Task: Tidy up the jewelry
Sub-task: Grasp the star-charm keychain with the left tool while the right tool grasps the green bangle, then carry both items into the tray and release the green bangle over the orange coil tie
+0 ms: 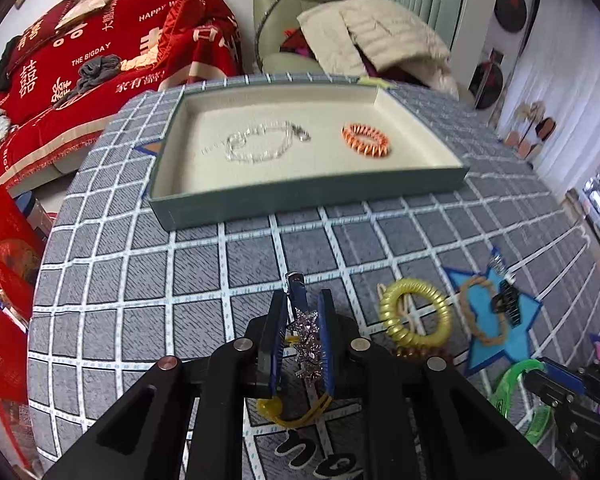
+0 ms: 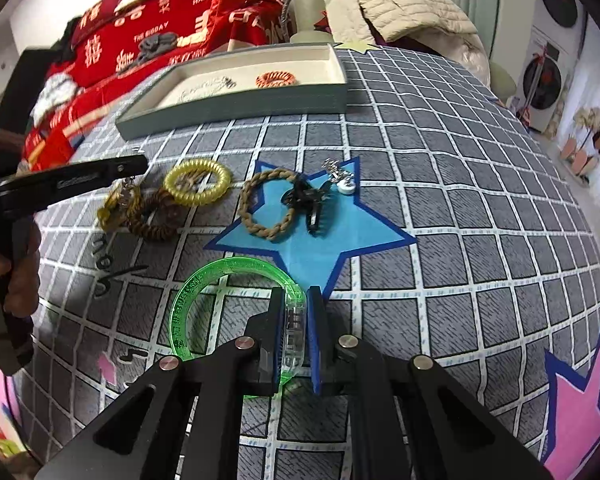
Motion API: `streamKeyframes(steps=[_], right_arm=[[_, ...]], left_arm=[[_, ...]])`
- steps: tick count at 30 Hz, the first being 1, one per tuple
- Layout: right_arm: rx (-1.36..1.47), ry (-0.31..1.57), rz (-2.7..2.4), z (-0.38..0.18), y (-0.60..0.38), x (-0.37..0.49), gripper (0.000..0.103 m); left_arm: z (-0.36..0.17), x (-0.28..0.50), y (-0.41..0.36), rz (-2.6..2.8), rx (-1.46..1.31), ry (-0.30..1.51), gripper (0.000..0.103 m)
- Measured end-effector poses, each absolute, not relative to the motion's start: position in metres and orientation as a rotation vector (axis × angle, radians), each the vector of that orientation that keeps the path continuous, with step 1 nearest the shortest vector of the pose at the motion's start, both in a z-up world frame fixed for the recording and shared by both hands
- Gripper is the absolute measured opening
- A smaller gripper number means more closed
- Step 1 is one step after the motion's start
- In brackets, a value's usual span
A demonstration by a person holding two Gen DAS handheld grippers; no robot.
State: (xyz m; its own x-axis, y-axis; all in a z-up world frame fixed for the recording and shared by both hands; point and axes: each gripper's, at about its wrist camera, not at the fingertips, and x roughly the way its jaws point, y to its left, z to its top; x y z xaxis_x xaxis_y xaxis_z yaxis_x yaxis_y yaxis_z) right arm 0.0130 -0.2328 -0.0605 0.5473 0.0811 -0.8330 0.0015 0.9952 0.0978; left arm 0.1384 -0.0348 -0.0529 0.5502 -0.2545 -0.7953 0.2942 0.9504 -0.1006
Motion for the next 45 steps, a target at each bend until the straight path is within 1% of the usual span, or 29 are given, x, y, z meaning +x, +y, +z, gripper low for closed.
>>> streamKeyframes(steps=[11,21,31,37,45], right_arm=[[0.215,0.945,0.072,-0.04,-0.257,0.024,0.012],[0.228,0.896,0.108,-0.015,-0.264,0.052,0.012],[0.191,0.848,0.159,0.019,-0.257,0.115,0.012],[0.199,0.845,0.166,0.03,-0.25,0.167,0.012],[0.194,0.868,0.15,0.018,-0.241,0.237,0.012]], left_arm=[[-0.025,0.134,-0.021,-0.368,-0.042,0.884,0.037],[-0.002,0.147,-0.013,-0.35,-0.067,0.839,0.037],[0.019,0.19,-0.013,-0.319,-0.049,0.808,0.037],[0.015,0.227,-0.021,-0.298,-0.036,0.829,0.036],[0.005,0.274,-0.032,-0.249,0.003,0.826,0.037]])
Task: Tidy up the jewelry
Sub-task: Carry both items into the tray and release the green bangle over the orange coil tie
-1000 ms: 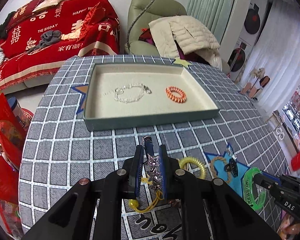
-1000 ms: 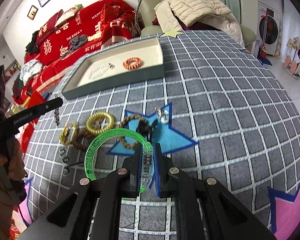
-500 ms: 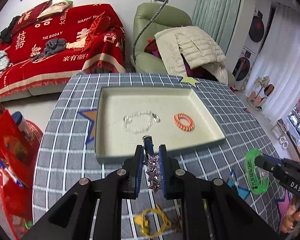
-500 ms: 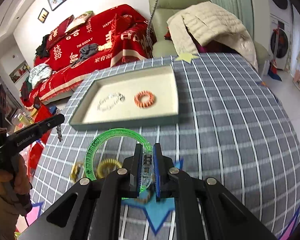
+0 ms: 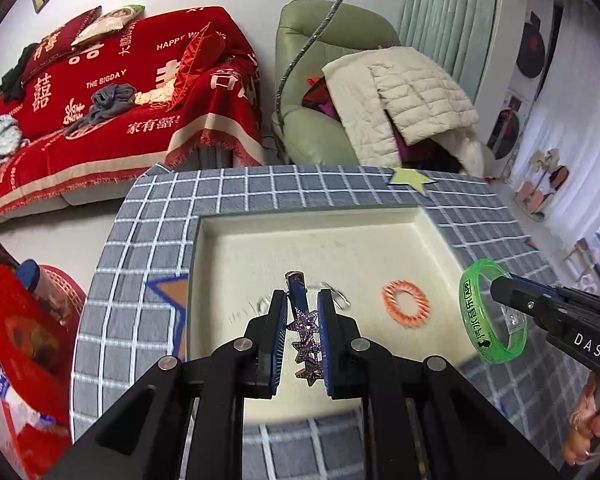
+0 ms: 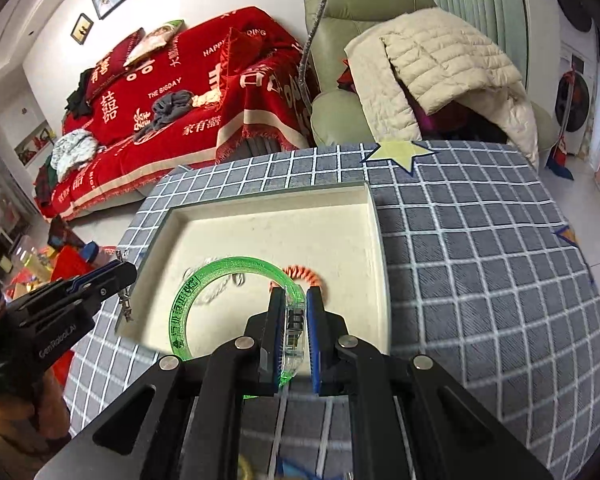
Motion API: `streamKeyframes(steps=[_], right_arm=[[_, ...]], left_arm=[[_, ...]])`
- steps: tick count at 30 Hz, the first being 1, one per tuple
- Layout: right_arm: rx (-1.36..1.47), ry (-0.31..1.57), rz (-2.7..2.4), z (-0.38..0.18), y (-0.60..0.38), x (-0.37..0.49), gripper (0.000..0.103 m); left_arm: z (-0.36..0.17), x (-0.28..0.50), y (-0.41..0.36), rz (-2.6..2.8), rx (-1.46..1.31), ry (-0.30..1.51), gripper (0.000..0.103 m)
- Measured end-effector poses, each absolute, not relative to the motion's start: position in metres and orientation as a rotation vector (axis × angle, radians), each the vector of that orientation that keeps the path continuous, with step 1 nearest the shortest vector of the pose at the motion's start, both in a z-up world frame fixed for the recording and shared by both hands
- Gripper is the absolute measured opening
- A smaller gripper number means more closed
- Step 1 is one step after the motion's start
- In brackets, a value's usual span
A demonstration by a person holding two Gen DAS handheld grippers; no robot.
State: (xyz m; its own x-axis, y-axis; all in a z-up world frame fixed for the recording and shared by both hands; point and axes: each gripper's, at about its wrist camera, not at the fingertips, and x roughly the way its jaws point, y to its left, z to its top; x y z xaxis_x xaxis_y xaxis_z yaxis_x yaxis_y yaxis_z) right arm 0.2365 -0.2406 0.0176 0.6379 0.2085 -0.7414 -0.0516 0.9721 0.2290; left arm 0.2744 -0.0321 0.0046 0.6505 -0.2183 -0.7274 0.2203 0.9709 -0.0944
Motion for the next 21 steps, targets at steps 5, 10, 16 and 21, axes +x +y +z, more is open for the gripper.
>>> streamKeyframes(steps=[5,10,16,21], right_arm=[[0.189,0.914,0.123,-0.007,-0.239,0.267,0.012],[0.184,0.952,0.099,-0.032,-0.24,0.288,0.012],[0.148,0.967,0.084,-0.048,-0.235,0.297,0.012],[0.134,0.979,0.081,-0.055,-0.231,0.298,0.012]], left_arm=[[-0.022,0.299,-0.033,-0.218,0.009,0.882,0.037],[-0.047,0.31,-0.037,-0.203,0.029,0.929,0.037],[-0.063,0.314,-0.041,-0.191,0.046,0.951,0.037],[-0.068,0.313,-0.045,-0.165,0.086,0.942,0.037]])
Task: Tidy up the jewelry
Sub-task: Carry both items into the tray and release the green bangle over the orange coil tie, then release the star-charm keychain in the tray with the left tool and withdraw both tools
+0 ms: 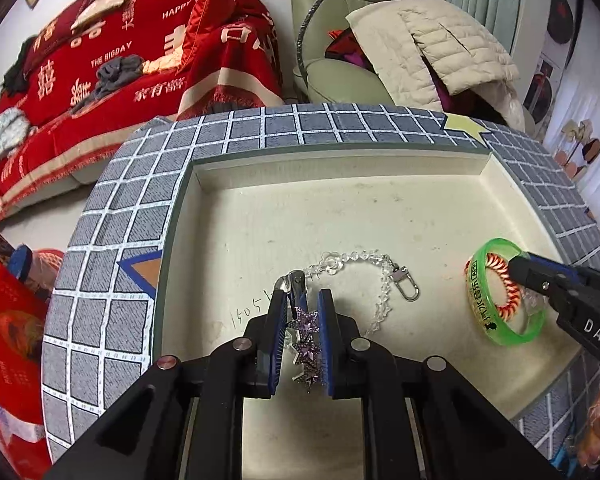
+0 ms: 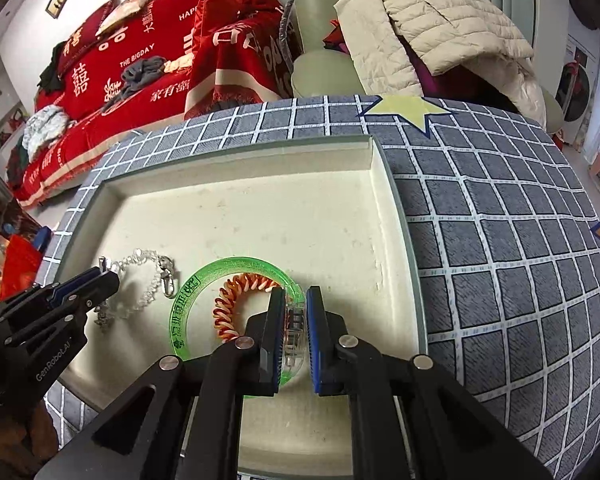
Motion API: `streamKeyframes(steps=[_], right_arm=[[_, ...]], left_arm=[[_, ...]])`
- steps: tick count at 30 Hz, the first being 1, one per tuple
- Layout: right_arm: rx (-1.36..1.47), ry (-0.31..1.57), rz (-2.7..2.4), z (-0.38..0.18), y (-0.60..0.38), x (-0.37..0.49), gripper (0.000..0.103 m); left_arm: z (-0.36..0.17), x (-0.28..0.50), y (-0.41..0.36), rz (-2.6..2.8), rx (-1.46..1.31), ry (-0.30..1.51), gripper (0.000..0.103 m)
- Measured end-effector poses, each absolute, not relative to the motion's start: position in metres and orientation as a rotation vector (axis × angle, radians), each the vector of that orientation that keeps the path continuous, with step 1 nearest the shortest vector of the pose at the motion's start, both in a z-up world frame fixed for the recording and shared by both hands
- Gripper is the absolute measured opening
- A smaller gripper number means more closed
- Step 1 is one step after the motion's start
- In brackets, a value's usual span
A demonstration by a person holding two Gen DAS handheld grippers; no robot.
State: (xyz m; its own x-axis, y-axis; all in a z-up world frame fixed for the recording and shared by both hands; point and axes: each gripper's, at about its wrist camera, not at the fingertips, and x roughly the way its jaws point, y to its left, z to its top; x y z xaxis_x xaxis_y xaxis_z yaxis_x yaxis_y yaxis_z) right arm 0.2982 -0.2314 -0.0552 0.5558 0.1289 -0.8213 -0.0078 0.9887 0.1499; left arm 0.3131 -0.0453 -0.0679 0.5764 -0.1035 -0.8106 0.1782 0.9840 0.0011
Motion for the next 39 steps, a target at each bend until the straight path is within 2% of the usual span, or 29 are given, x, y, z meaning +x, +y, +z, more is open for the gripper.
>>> streamKeyframes(steps=[4,5,6,7,8,12,17,25,39], right_arm=[[0.12,0.968,0.073,-0.054,-0.23,0.296,0.015],[0.119,0.967,0.074,-0.053,-0.229,0.296,0.02],[0.122,0.971,0.077,-0.053,-0.229,0.296,0.026],[0.126,0.975,0.078,-0.053,-0.229,0.296,0.044],[0.133,0.976,0.078,-0.053,-0.23,0.296,0.056],[0.166,0.948,0.094,-0.044,-0.236,0.289,0.058],[0.218,0.886,0.108,-0.023,-0.244,0.271,0.068],[0.29,0.836,0.126,-0.001,-0.252,0.237,0.07],[0.347,0.833,0.117,-0.002,-0.266,0.187,0.071]], left_arm=[[-0.068,0.312,-0.05,-0.15,0.126,0.937,0.037],[-0.068,0.312,-0.051,-0.145,0.133,0.936,0.037],[-0.068,0.312,-0.052,-0.141,0.139,0.936,0.037],[-0.068,0.311,-0.052,-0.139,0.14,0.935,0.037],[-0.067,0.311,-0.052,-0.138,0.14,0.935,0.037],[-0.061,0.308,-0.052,-0.147,0.133,0.918,0.037],[-0.058,0.306,-0.054,-0.156,0.134,0.915,0.037],[-0.048,0.298,-0.048,-0.161,0.109,0.904,0.037],[-0.044,0.297,-0.043,-0.177,0.078,0.903,0.038]])
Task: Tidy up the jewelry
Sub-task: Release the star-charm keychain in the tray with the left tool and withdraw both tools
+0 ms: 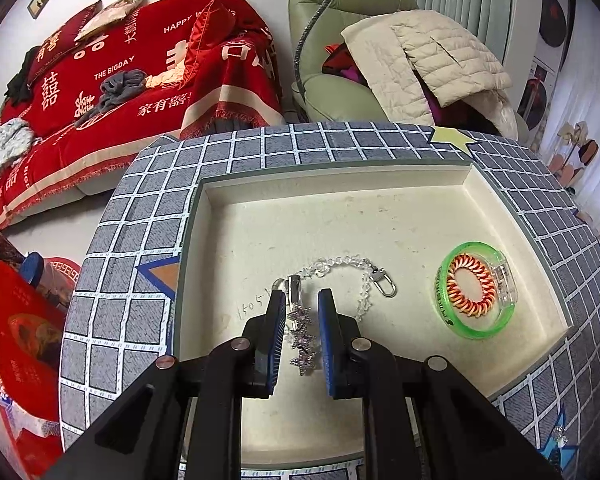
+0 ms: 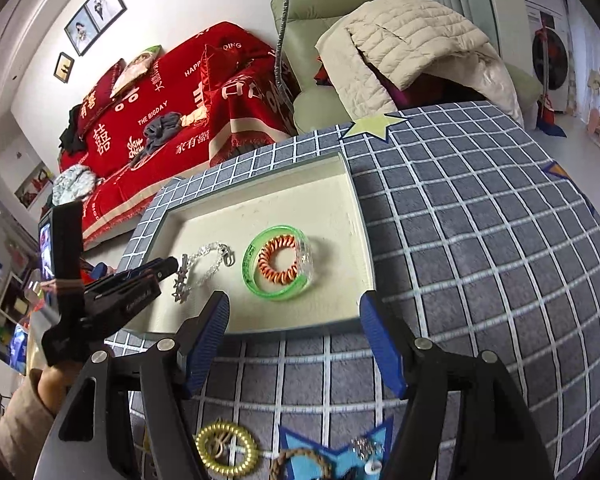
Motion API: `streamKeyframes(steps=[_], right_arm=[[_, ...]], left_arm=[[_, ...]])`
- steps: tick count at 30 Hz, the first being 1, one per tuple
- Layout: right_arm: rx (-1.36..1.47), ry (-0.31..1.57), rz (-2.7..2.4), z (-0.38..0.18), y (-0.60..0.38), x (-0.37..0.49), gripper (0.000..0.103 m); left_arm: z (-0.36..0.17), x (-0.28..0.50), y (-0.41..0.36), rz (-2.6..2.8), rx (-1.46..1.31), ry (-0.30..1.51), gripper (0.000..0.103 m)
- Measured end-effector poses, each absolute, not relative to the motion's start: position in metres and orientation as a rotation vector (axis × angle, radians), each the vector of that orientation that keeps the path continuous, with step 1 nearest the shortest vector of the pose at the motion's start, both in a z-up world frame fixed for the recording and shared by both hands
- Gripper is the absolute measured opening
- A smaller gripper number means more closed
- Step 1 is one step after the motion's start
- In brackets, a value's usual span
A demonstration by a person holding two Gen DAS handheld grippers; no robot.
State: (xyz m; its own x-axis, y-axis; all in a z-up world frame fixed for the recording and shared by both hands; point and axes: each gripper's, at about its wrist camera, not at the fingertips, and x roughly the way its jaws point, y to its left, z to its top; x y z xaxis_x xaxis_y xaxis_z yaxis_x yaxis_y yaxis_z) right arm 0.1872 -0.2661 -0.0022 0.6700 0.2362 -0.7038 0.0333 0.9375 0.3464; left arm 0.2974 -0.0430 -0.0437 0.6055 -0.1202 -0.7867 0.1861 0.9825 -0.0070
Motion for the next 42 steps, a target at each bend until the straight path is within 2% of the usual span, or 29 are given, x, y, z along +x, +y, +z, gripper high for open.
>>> streamKeyframes(steps=[1,2,3,9,11,15,16,17,28,42], right_arm=[[0.35,0.832,0.117,-0.002,-0.267,0.184,0.071],[0.351,0.831,0.117,-0.002,-0.267,0.181,0.071],[0.355,0.829,0.118,-0.001,-0.267,0.177,0.071],[0.37,0.823,0.113,-0.001,-0.272,0.161,0.071],[0.381,0.822,0.116,-0.001,-0.274,0.157,0.079],[0.394,0.796,0.133,0.002,-0.277,0.146,0.082],[0.397,0.788,0.138,0.003,-0.278,0.142,0.088],[0.401,0.777,0.141,0.005,-0.278,0.138,0.09],[0.417,0.68,0.136,0.014,-0.281,0.087,0.092],[0.398,0.919,0.082,-0.038,-0.279,0.058,0.092]], left_arm=[[-0.044,0.298,-0.043,-0.177,0.079,0.906,0.04],[-0.044,0.298,-0.043,-0.177,0.077,0.909,0.076],[-0.044,0.298,-0.042,-0.163,0.067,0.908,0.103],[-0.03,0.289,-0.04,-0.125,0.061,0.843,0.103],[-0.024,0.282,-0.039,-0.124,0.075,0.828,0.103],[-0.012,0.261,-0.036,-0.147,0.113,0.806,0.103],[-0.011,0.255,-0.034,-0.153,0.117,0.806,0.103],[-0.011,0.251,-0.031,-0.155,0.116,0.809,0.103],[-0.024,0.166,0.005,-0.163,0.05,0.844,0.103],[-0.054,0.111,0.019,-0.101,0.006,0.894,0.103]])
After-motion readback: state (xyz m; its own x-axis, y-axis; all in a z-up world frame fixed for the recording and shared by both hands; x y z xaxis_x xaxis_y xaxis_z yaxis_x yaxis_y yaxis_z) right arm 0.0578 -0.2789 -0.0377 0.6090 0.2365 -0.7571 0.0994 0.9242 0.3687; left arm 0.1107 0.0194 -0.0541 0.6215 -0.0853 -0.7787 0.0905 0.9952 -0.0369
